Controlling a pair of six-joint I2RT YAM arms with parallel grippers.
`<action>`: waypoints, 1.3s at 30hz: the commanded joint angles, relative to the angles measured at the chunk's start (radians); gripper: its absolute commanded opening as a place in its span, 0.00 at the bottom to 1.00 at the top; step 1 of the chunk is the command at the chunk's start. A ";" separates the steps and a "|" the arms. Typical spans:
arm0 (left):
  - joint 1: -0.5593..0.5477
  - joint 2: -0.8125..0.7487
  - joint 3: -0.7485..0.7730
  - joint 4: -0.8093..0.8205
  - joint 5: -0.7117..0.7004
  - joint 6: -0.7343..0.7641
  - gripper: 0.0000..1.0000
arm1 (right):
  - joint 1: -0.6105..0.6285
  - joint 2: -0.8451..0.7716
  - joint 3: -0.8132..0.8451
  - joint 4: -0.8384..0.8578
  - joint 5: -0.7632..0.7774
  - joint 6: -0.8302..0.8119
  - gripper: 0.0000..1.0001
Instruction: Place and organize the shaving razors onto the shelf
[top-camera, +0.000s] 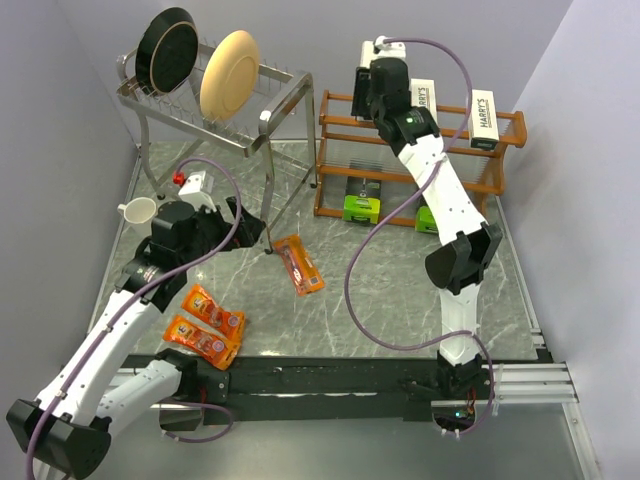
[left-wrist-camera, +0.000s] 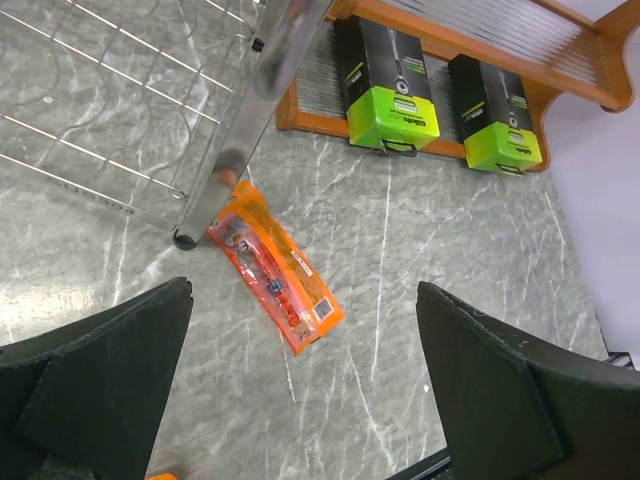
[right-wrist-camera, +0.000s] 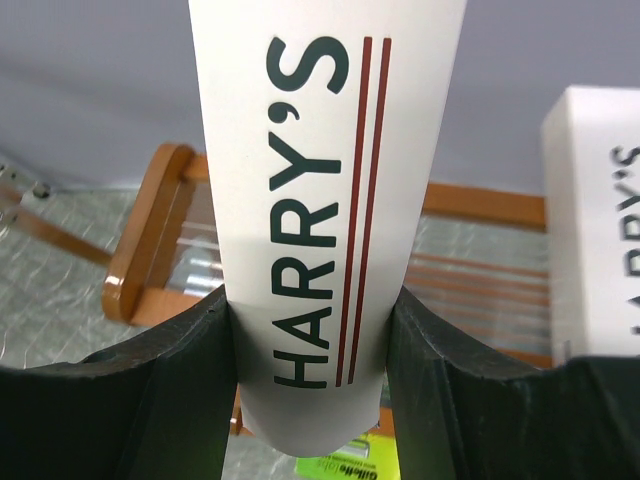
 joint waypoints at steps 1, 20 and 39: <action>0.007 0.012 0.001 0.037 0.031 -0.018 0.99 | -0.011 0.022 0.062 0.080 0.005 -0.017 0.49; 0.017 0.024 -0.016 0.060 0.048 -0.040 0.99 | -0.010 -0.038 -0.027 0.015 -0.012 0.009 0.51; 0.020 0.023 -0.019 0.070 0.042 -0.047 0.99 | 0.004 -0.095 -0.053 -0.017 -0.025 -0.013 0.53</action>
